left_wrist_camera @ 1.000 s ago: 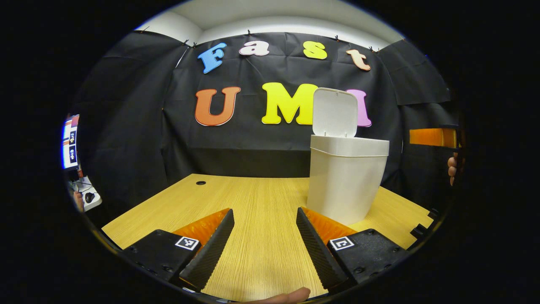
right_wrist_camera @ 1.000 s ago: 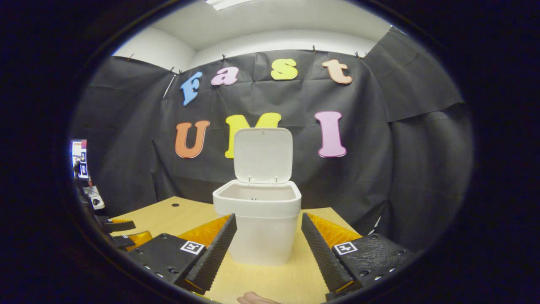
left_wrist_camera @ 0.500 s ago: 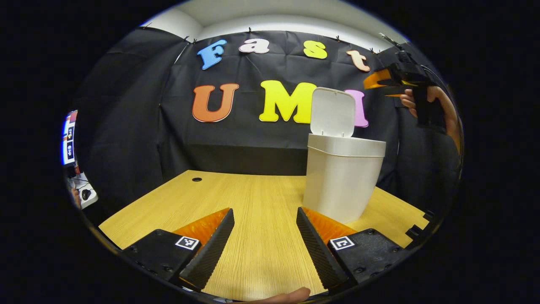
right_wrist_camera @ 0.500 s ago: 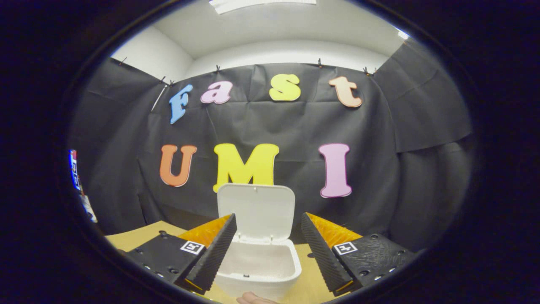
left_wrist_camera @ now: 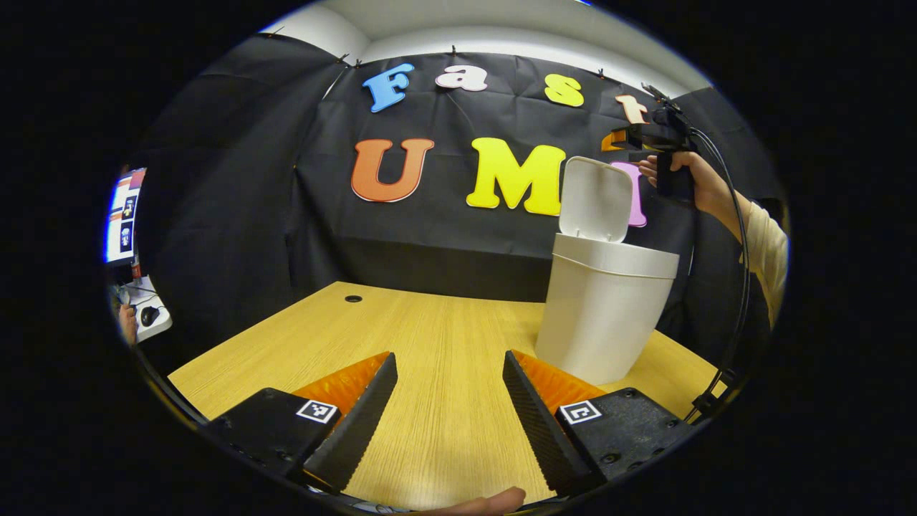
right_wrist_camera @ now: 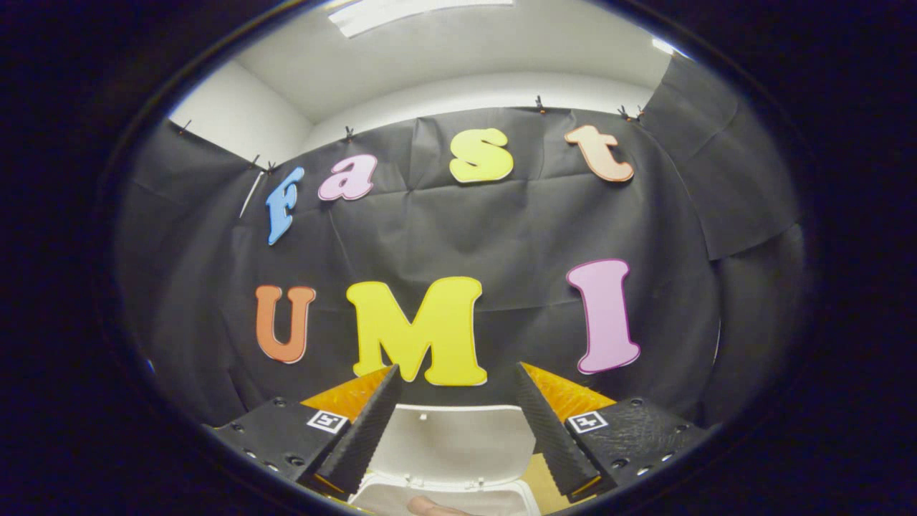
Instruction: Press the lid of the desktop garbage bin to open it, pick up the crumpled paper on the desktop and throw it into the bin, then pick up the pop can on the desktop and drop it into the bin, and finally close the garbage bin lid.
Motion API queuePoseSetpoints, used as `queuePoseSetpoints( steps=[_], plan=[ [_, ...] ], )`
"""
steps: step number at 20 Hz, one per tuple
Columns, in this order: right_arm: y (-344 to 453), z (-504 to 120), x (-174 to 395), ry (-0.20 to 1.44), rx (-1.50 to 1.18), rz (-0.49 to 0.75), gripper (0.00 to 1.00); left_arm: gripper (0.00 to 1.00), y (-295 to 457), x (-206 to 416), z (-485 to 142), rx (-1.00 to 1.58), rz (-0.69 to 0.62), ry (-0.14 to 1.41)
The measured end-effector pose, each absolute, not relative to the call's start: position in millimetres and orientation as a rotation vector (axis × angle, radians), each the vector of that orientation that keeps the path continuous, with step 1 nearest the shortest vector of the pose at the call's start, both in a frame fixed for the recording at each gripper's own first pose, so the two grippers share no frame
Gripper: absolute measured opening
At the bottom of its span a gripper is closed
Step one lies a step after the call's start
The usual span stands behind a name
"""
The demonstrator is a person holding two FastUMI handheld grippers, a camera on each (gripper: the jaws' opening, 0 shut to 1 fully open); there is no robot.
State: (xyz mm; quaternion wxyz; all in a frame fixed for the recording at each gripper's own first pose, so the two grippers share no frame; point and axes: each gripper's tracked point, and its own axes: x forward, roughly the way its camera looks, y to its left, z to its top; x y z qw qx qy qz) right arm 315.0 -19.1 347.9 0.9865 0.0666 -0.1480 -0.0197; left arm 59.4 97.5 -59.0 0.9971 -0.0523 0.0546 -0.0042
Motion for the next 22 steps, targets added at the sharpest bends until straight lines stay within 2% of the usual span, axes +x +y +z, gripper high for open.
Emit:
queuePoseSetpoints(
  steps=[4, 7, 15, 19, 20, 21, 22],
  plan=[
    [-20, 349, 340, -0.237, 0.150, -0.066, 0.96, 0.97, 105, 65, -69, -0.152, 0.030, 0.148],
    [-15, 327, 349, -0.149, 0.071, -0.091, 0.96, 0.97, 105, 66, -65, -0.102, 0.036, 0.130],
    [-9, 301, 307, -0.087, 0.118, -0.053, 0.94, 0.96, 92, 54, -44, -0.047, -0.002, 0.070],
    [-4, 246, 290, 0.052, 0.069, -0.024, 0.99, 0.96, 82, 48, -37, -0.036, -0.019, 0.053],
    [-2, 232, 287, 0.090, 0.072, -0.005, 0.93, 0.96, 83, 47, -34, -0.028, -0.016, 0.047],
    [2, 217, 284, 0.126, 0.087, 0.009, 0.96, 0.96, 82, 46, -32, -0.024, -0.017, 0.040],
    [4, 202, 278, 0.168, 0.105, 0.019, 0.96, 0.96, 82, 45, -32, -0.023, -0.018, 0.036]
  ],
)
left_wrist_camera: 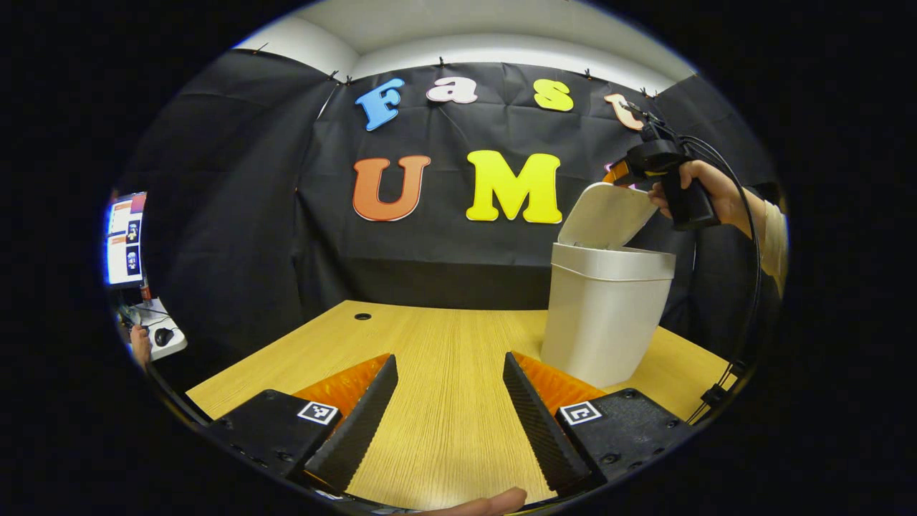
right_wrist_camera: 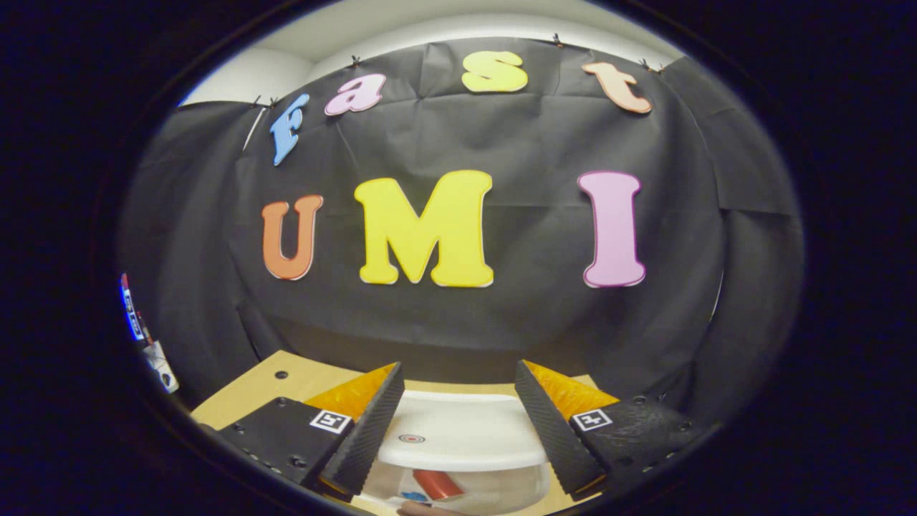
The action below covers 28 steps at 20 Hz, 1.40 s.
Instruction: Press the lid of the desktop garbage bin to open it, pick up the crumpled paper on the desktop and throw it into the bin, then pick up the pop can on the desktop and drop it into the bin, and finally close the garbage bin lid.
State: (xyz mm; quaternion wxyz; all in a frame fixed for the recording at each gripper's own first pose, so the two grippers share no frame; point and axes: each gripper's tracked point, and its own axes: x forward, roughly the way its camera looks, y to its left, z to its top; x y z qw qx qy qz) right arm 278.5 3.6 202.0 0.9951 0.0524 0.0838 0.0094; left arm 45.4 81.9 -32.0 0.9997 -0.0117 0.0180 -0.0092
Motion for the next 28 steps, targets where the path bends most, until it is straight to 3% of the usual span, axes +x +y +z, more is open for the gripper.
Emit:
queuePoseSetpoints(
  steps=[5, 11, 15, 28],
  plan=[
    [9, 132, 261, 0.335, 0.083, 0.005, 0.98, 0.96, 75, 46, -34, -0.006, -0.020, 0.038],
    [9, 122, 235, 0.240, 0.069, -0.018, 0.98, 0.96, 62, 45, -40, 0.011, -0.041, 0.061],
    [9, 116, 213, 0.242, 0.076, -0.027, 0.98, 0.96, 50, 31, -17, 0.044, -0.068, -0.009],
    [13, 110, 193, -0.139, 0.099, -0.039, 0.98, 0.96, 19, 14, -6, 0.032, -0.152, -0.051]
  ],
)
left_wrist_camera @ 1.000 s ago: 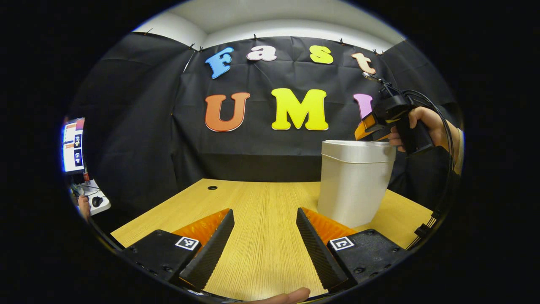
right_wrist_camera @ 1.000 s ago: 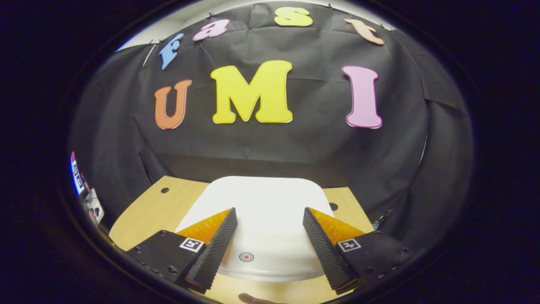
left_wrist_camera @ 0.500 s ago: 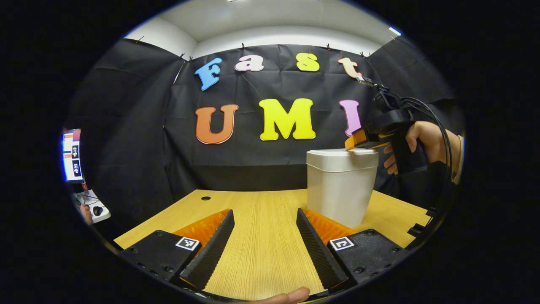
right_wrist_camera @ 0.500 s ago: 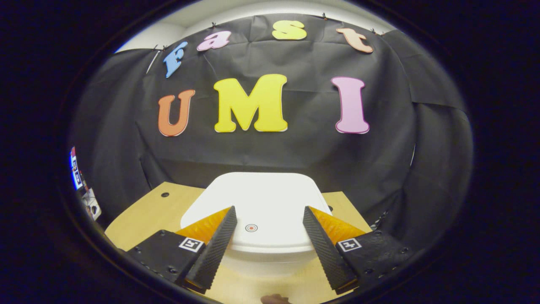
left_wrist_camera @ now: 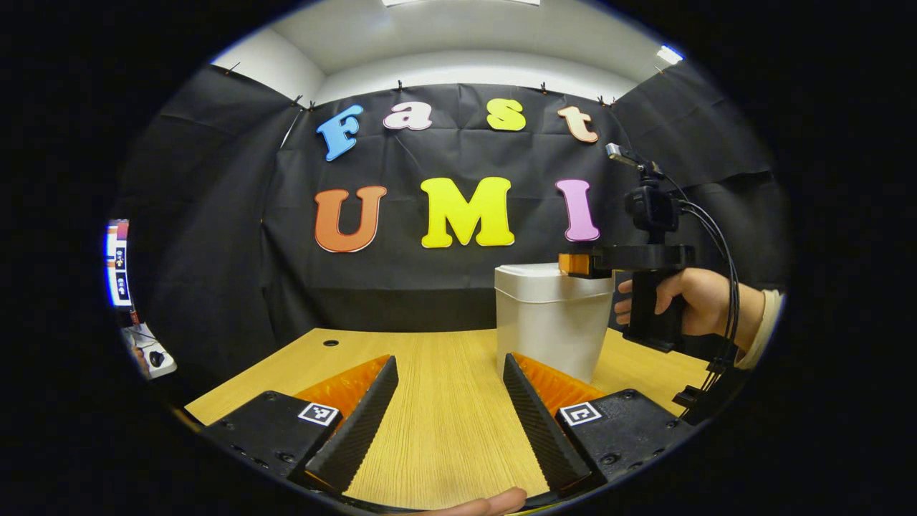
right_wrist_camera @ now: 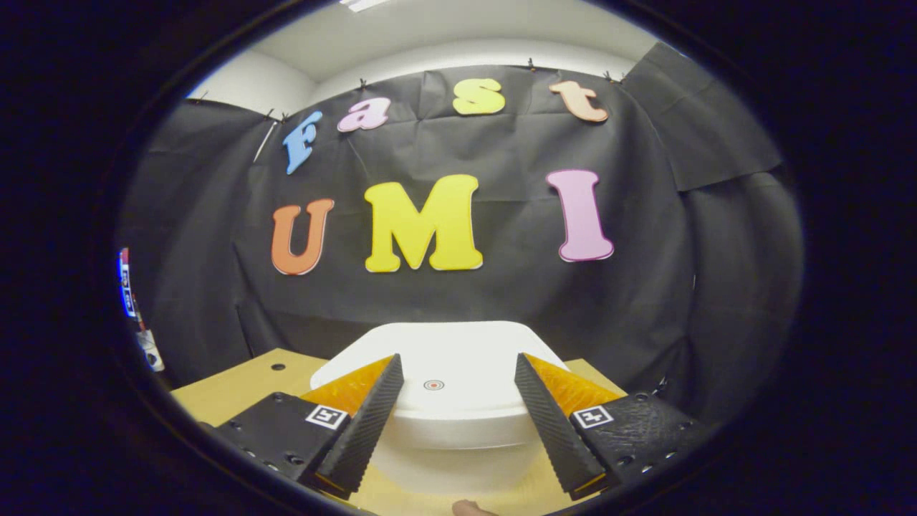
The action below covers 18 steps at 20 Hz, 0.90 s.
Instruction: Press the lid of the desktop garbage bin to open it, pick up the crumpled paper on the desktop and throw it into the bin, then pick up the pop can on the desktop and drop it into the bin, and finally close the garbage bin lid.
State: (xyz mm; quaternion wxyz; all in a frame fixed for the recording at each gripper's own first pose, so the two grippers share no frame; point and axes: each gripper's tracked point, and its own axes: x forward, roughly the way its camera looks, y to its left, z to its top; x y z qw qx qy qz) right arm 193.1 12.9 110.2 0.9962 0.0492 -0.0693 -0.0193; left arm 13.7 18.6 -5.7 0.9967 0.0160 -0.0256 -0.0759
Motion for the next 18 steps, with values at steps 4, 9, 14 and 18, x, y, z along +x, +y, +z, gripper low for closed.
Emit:
queuePoseSetpoints(
  steps=[4, 9, 14, 18],
  plan=[
    [13, 69, 145, -0.180, 0.033, -0.070, 0.96, 0.96, 15, 14, -6, 0.048, -0.156, -0.053],
    [5, 29, 90, -0.218, 0.016, -0.096, 0.98, 0.96, 14, 16, -8, 0.065, -0.150, -0.054],
    [-1, 4, 47, -0.170, 0.134, -0.018, 0.95, 0.96, 17, 20, -9, 0.049, -0.122, -0.057],
    [-14, -6, 37, -0.153, 0.085, -0.036, 0.96, 0.96, 11, 24, -11, 0.062, -0.108, -0.066]
  ],
)
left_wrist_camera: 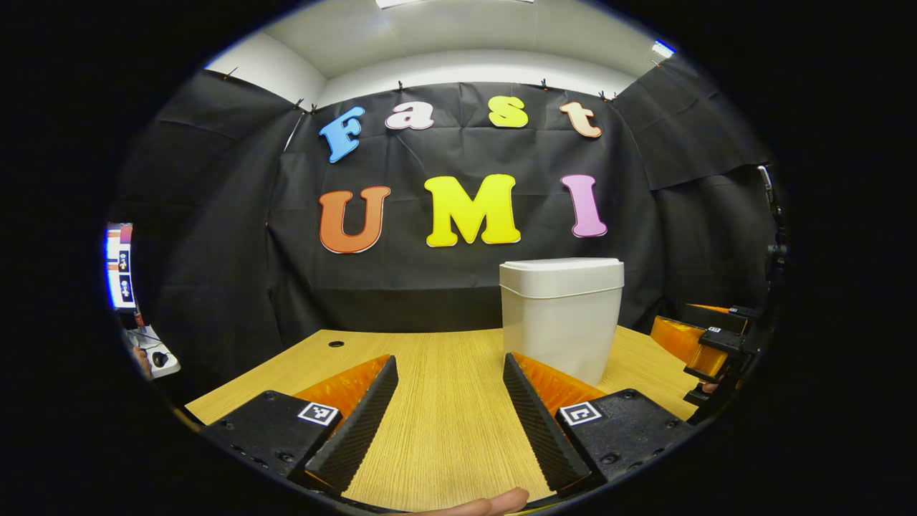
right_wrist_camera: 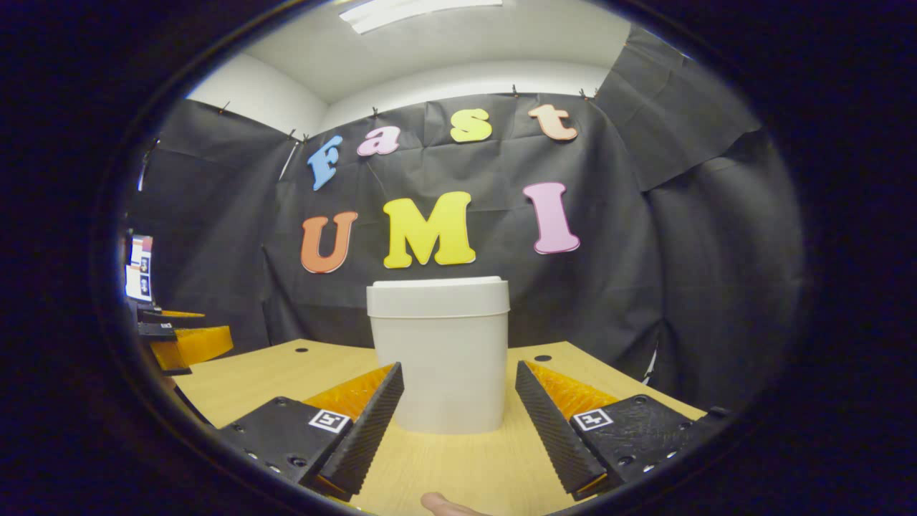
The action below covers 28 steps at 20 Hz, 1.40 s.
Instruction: Press the lid of the desktop garbage bin to open it, pick up the crumpled paper on the desktop and throw it into the bin, then pick up the pop can on the desktop and drop it into the bin, and finally close the garbage bin lid.
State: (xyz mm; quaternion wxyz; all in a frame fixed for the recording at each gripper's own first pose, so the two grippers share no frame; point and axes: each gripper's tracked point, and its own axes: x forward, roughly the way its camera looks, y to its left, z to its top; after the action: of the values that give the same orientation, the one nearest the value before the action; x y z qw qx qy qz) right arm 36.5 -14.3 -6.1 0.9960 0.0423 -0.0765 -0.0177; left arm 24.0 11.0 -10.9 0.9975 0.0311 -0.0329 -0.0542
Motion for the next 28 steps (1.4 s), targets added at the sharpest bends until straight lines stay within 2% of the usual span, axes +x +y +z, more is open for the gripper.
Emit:
queuePoseSetpoints(
  steps=[2, 10, 18, 19, 24, 28],
  plan=[
    [-18, -5, 33, -0.156, 0.053, -0.055, 0.96, 0.96, 7, 28, -18, 0.081, -0.106, -0.051],
    [-2, 2, 12, -0.164, 0.025, -0.003, 0.97, 0.96, 0, 32, -28, 0.097, -0.083, -0.022],
    [17, -12, 18, -0.114, 0.030, 0.021, 0.95, 0.97, -7, 29, -24, 0.089, -0.111, -0.035],
    [16, -13, 17, -0.112, 0.029, 0.019, 0.98, 0.97, -5, 28, -24, 0.095, -0.109, -0.038],
    [16, -15, 19, -0.100, 0.021, 0.014, 0.92, 0.97, 1, 29, -25, 0.086, -0.091, -0.031],
    [15, -16, 21, -0.091, 0.025, 0.014, 0.97, 0.97, 1, 31, -27, 0.081, -0.084, -0.021]
  ],
)
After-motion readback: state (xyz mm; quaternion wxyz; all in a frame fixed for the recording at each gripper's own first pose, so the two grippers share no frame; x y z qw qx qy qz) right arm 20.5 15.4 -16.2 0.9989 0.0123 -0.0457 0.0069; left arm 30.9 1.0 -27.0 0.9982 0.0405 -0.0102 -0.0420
